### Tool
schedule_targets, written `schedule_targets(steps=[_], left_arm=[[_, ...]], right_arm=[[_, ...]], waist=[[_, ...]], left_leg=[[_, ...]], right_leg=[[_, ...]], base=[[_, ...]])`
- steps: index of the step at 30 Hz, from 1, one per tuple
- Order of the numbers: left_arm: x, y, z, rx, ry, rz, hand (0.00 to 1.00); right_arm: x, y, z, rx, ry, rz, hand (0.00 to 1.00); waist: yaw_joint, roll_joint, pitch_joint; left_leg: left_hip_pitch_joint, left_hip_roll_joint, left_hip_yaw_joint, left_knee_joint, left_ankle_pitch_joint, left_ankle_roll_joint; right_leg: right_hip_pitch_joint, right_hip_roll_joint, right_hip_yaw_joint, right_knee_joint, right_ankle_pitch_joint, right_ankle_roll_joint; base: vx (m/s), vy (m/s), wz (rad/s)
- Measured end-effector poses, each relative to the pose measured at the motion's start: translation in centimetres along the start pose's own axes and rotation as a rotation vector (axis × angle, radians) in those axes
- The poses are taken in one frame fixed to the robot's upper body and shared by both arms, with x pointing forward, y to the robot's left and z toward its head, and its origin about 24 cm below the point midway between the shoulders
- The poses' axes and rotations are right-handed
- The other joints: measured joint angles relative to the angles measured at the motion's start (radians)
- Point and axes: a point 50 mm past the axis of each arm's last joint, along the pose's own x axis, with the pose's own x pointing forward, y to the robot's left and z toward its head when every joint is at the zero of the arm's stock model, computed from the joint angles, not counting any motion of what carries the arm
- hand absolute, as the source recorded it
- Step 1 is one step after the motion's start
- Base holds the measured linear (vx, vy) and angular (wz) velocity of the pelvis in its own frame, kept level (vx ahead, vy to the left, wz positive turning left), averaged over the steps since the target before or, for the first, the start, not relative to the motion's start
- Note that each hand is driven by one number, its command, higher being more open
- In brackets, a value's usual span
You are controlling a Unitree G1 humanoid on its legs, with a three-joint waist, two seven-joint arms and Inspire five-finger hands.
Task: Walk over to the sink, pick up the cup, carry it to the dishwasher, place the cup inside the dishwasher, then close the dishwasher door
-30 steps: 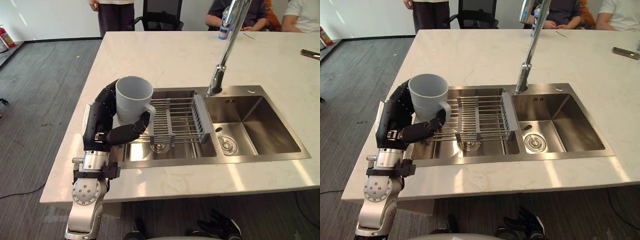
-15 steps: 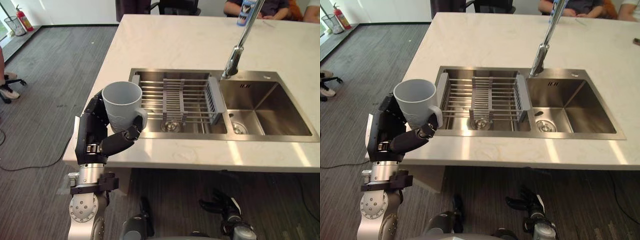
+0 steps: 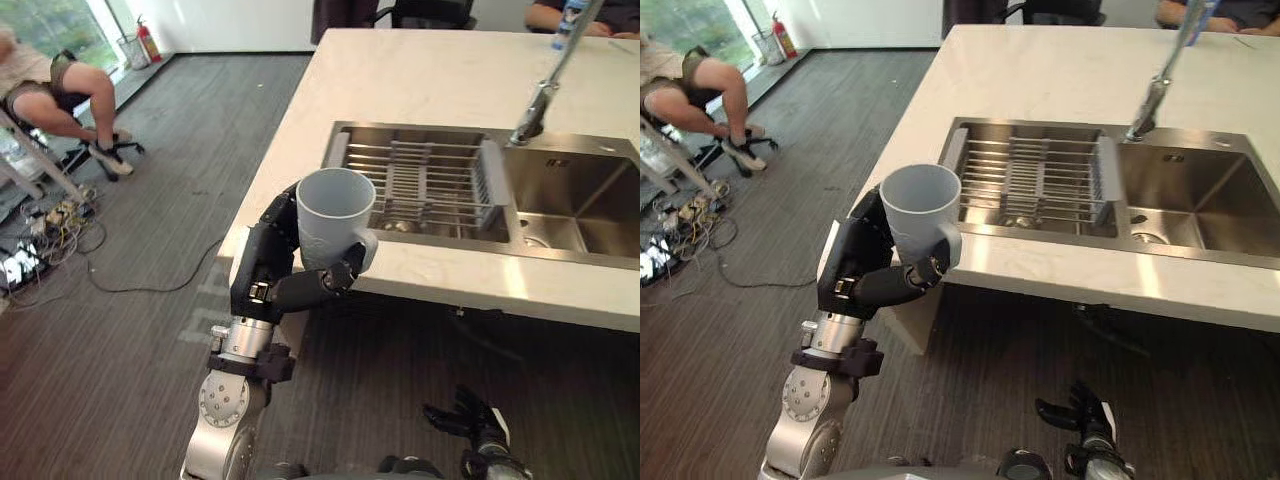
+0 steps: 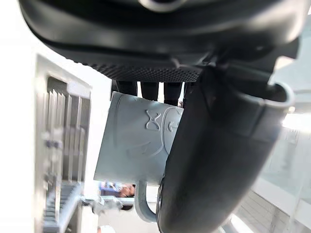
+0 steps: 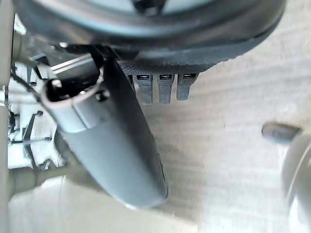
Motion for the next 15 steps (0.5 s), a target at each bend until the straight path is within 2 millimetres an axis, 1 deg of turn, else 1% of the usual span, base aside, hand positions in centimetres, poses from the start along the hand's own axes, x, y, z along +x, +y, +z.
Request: schedule_targets(steps=[1,3,6,7,8,9,10,11,13,14,15], left_arm=[[-0.2,0.2,-0.5,0.004,0.023,0.005,0.30],[-0.3,0.1,-0.8,0.002,0.045,0.004,0.30],[-0.4,0.1,-0.8,0.002,0.047,-0.001,0.30],[-0.4,0.1,-0.8,0.003,0.047,-0.002,0.30],[-0.6,0.8,-0.9,0.026,0.055,0.021,0.30],[-0.8,1.2,-1.0,0.036,0.065,0.043,0.30],[-0.9,1.4,-1.0,0.042,0.069,0.049,0.30],[-1.0,1.7,-1.0,0.050,0.072,0.062,0.30],[-1.2,1.7,-1.0,0.047,0.075,0.058,0.30],[-1.4,1.6,-1.0,0.040,0.077,0.064,0.30],[-1.5,1.9,-1.0,0.039,0.075,0.087,0.30]], right_arm=[[0.0,0.3,0.0,0.000,-0.001,0.010,0.90],[0.0,0.4,0.0,-0.005,0.000,0.018,0.90],[-0.1,0.3,-0.4,-0.012,0.014,0.014,0.90],[-0.3,0.2,-0.7,-0.030,0.022,0.014,0.90],[-0.7,0.5,-1.5,-0.070,0.048,0.033,0.90],[-0.5,0.7,-1.2,-0.076,0.040,0.042,0.90],[-0.4,0.9,-1.1,-0.079,0.036,0.048,0.90],[-0.2,1.3,-0.7,-0.085,0.023,0.061,0.90],[-0.1,1.6,-0.5,-0.092,0.022,0.065,0.90],[0.0,1.6,-0.4,-0.092,0.017,0.058,0.90],[0.1,1.5,-0.1,-0.089,0.009,0.044,0.90]], waist=[[0.002,-0.007,-0.004],[0.001,-0.011,-0.007],[-0.001,-0.015,-0.008],[-0.004,-0.015,-0.007],[0.003,-0.036,-0.018],[0.010,-0.036,-0.018],[0.013,-0.037,-0.019],[0.026,-0.038,-0.021],[0.020,-0.045,-0.019],[0.016,-0.046,-0.019],[0.021,-0.046,-0.019]], left_leg=[[-0.002,-0.016,-0.004,-0.005,0.004,0.006],[-0.001,-0.039,-0.007,-0.019,0.011,0.017],[-0.001,-0.060,-0.016,-0.022,0.012,0.020],[-0.004,-0.066,-0.028,-0.019,0.013,0.021],[-0.037,-0.100,-0.125,-0.039,0.045,0.057],[-0.037,-0.100,-0.127,-0.046,0.053,0.057],[-0.036,-0.100,-0.127,-0.050,0.057,0.059],[-0.037,-0.100,-0.132,-0.054,0.061,0.056],[-0.069,-0.101,-0.171,-0.020,0.058,0.049],[-0.100,-0.105,-0.195,0.006,0.048,0.041],[-0.125,-0.052,-0.070,0.025,0.030,0.064]], right_leg=[[0.000,-0.013,-0.002,-0.005,0.009,0.012],[0.000,-0.030,-0.003,-0.007,0.024,0.024],[-0.002,-0.055,-0.003,0.010,0.029,0.031],[-0.005,-0.063,0.014,0.029,0.029,0.030],[-0.011,-0.062,0.190,0.018,0.017,0.024],[-0.011,-0.061,0.191,0.016,0.018,0.024],[-0.011,-0.059,0.192,0.016,0.018,0.024],[-0.008,-0.057,0.191,0.016,0.019,0.027],[0.021,-0.054,0.135,-0.016,0.033,0.052],[0.047,-0.050,0.082,-0.055,0.050,0.071],[0.057,-0.055,0.021,-0.064,0.053,0.070]], base=[[-0.05,0.165,0.14],[-0.06,0.164,0.09],[-0.05,0.126,0.12],[-0.11,0.162,1.18],[-0.11,0.113,1.20],[-0.11,0.071,1.06],[-0.05,-0.029,0.02],[-0.04,-0.034,0.20],[-0.02,-0.041,0.66],[-0.02,-0.027,1.22],[0.00,-0.022,1.49]])
